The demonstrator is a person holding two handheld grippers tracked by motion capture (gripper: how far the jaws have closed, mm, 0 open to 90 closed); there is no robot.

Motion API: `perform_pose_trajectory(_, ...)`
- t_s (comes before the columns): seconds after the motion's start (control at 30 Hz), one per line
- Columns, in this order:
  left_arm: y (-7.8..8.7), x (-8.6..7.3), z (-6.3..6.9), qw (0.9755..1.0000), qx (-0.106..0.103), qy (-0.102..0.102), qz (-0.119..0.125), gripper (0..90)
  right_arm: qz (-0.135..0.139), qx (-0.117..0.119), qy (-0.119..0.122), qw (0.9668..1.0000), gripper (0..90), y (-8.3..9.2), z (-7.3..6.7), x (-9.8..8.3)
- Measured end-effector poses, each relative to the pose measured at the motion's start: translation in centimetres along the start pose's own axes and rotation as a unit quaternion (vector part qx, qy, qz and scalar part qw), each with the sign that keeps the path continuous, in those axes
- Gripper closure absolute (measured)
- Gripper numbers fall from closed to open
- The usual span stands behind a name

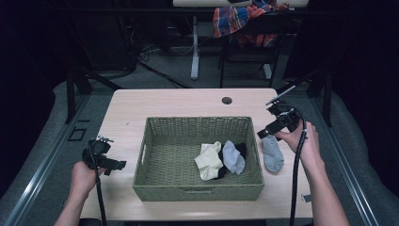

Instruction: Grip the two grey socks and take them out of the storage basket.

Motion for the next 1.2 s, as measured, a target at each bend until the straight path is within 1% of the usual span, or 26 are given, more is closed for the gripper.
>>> perform_pose_trajectory(0.07,0.0,0.0,0.0,1.0,0.001,-0.001,0.0,0.2,0.007,0.01,0.015,0.9998,12.8,0.1,-1.2,0.5)
perform_pose_trajectory(0.13,0.0,0.0,0.0,1.0,0.0,-0.001,0.0,0.2,0.014,0.018,0.024,0.9994,10.8,0.1,-2.4,0.9)
perform_pose_trajectory(0.2,0.0,0.0,0.0,1.0,0.0,-0.001,0.0,0.2,0.013,0.022,0.038,0.999,8.6,0.0,-3.3,1.2)
perform_pose_trajectory(0.27,0.0,0.0,0.0,1.0,0.0,-0.001,0.0,0.2,0.009,0.035,0.053,0.998,4.1,-0.3,-4.2,1.5)
perform_pose_trajectory(0.3,0.0,0.0,0.0,1.0,0.0,0.0,0.0,0.2,0.012,0.041,0.055,0.9975,4.2,-0.5,-4.7,1.7)
perform_pose_trajectory(0.33,0.0,0.0,-0.1,1.0,0.0,0.0,0.0,0.2,0.007,0.043,0.062,0.9971,4.4,-0.7,-5.1,1.8)
perform_pose_trajectory(0.37,0.0,0.0,-0.1,1.0,0.0,0.0,0.001,0.2,0.008,0.039,0.067,0.997,4.6,-1.0,-5.5,2.0)
perform_pose_trajectory(0.4,0.0,0.0,-0.1,1.0,0.0,0.0,0.001,0.2,0.007,0.041,0.073,0.9965,5.2,-1.2,-6.0,2.1)
perform_pose_trajectory(0.43,0.0,0.0,0.0,1.0,0.0,0.0,0.001,0.2,0.0,0.044,0.082,0.9957,5.9,-1.4,-6.4,2.2)
perform_pose_trajectory(0.47,0.0,0.0,0.0,1.0,0.0,0.0,0.001,0.2,0.0,0.044,0.082,0.9957,5.9,-1.4,-6.4,2.2)
perform_pose_trajectory(0.5,0.0,0.0,0.0,1.0,0.0,0.0,0.001,0.2,0.001,0.046,0.091,0.9948,7.7,-2.1,-7.2,2.6)
perform_pose_trajectory(0.57,0.0,0.0,-0.1,1.0,0.0,-0.001,0.001,0.2,0.002,0.046,0.088,0.995,8.7,-2.7,-7.7,2.8)
perform_pose_trajectory(0.6,0.0,0.1,0.0,1.0,-0.001,-0.002,0.0,0.2,0.002,0.046,0.088,0.995,8.7,-2.7,-7.7,2.8)
perform_pose_trajectory(0.63,0.0,0.1,0.0,1.0,0.0,0.0,0.002,0.2,-0.004,0.047,0.094,0.9944,10.2,-3.5,-8.3,2.9)
perform_pose_trajectory(0.7,-0.1,0.2,0.1,1.0,-0.001,-0.004,0.001,0.2,-0.015,0.045,0.099,0.994,11.8,-4.5,-8.7,2.8)
perform_pose_trajectory(0.77,-0.1,0.2,0.1,1.0,-0.001,-0.004,0.001,0.2,-0.027,0.045,0.098,0.9938,14.1,-5.3,-9.0,2.8)
perform_pose_trajectory(0.8,-0.1,0.1,0.0,1.0,-0.001,-0.002,0.001,0.2,-0.032,0.041,0.099,0.9937,14.0,-5.7,-9.0,2.8)
perform_pose_trajectory(0.83,0.0,0.1,0.0,1.0,-0.002,-0.001,0.001,0.2,-0.042,0.037,0.104,0.993,14.4,-6.1,-9.0,2.8)
perform_pose_trajectory(0.87,0.0,0.1,0.0,1.0,-0.002,-0.001,0.001,0.2,-0.043,0.042,0.098,0.9934,14.9,-6.5,-9.3,2.8)
perform_pose_trajectory(0.9,0.0,0.0,-0.1,1.0,-0.001,0.001,0.002,0.2,-0.049,0.036,0.102,0.9929,15.0,-6.9,-9.4,2.8)
perform_pose_trajectory(0.97,0.1,-0.1,-0.2,1.0,-0.002,0.001,0.002,0.2,-0.059,0.037,0.104,0.9922,15.9,-7.5,-9.7,2.8)
perform_pose_trajectory(1.0,0.1,-0.1,-0.2,1.0,-0.001,0.002,0.003,0.2,-0.055,0.039,0.096,0.9931,16.3,-7.8,-9.9,2.8)
perform_pose_trajectory(1.03,0.1,-0.1,-0.2,1.0,-0.001,0.002,0.003,0.2,-0.061,0.038,0.098,0.9926,16.3,-8.0,-9.9,2.9)
perform_pose_trajectory(1.17,0.2,-0.2,-0.2,1.0,-0.002,0.004,0.003,0.2,-0.067,0.036,0.091,0.9929,18.2,-8.9,-10.0,3.0)
perform_pose_trajectory(1.2,0.2,-0.2,-0.2,1.0,-0.002,0.004,0.003,0.2,-0.072,0.035,0.09,0.9927,18.8,-9.1,-9.9,2.9)
Point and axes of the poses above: each handheld gripper's, and its own axes: y roughly backward along the jaws, x roughly out of its top, z roughly to its right, the point moved 6 cm from there along -y, roughly forward along the jaws
